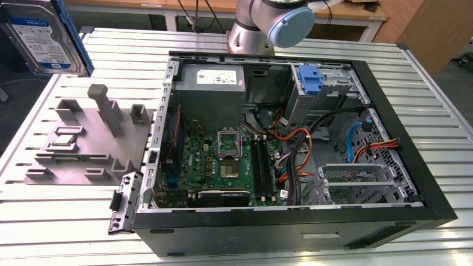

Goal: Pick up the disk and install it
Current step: 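Pick up the disk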

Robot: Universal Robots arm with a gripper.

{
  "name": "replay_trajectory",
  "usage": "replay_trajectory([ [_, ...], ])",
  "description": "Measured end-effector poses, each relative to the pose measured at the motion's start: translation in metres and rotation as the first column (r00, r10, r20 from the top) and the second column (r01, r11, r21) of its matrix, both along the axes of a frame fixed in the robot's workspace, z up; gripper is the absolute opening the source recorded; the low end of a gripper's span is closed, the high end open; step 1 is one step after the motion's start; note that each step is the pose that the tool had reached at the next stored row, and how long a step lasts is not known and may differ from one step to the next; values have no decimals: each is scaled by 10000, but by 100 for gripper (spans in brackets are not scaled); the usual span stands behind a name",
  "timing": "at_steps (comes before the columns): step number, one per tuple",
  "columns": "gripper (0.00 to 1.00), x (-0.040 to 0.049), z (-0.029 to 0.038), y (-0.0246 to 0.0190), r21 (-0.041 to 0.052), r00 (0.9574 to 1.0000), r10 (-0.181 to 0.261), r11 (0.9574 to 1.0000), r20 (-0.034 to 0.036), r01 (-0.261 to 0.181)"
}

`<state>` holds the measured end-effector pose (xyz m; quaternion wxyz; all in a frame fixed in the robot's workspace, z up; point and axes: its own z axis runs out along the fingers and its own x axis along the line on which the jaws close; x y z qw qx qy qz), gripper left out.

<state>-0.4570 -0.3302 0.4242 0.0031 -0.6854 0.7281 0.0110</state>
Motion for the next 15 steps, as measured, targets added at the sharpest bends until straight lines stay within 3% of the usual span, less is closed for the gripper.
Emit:
replay_trajectory([
  [15,37,0,41,0,0,10000,0,10000,-1,0],
])
